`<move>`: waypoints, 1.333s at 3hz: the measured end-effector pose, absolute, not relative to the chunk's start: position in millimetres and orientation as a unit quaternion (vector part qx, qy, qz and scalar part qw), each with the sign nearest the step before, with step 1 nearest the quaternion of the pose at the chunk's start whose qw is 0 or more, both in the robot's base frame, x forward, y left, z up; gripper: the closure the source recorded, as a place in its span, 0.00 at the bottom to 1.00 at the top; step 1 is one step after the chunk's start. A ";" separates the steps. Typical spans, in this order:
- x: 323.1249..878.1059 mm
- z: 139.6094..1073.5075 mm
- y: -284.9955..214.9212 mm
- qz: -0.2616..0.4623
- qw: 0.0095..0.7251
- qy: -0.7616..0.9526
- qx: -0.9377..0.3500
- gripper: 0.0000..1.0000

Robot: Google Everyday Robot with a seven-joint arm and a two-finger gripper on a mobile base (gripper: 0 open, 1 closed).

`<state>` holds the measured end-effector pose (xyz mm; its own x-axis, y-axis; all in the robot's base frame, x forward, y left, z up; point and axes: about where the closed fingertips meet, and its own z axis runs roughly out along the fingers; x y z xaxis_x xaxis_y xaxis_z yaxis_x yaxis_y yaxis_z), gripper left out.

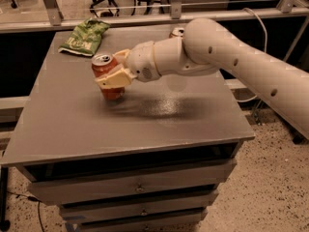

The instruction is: Knock coke can over

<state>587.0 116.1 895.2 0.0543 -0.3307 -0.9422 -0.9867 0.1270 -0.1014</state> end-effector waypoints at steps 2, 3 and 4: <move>595.0 893.7 101.8 0.240 0.357 0.554 -0.713 1.00; 584.6 876.4 93.2 0.177 0.287 0.530 -0.778 1.00; 577.7 862.6 85.9 0.125 0.236 0.510 -0.817 1.00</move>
Offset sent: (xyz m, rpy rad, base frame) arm 0.0067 -0.0410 -0.0171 -0.6930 -0.2217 0.3757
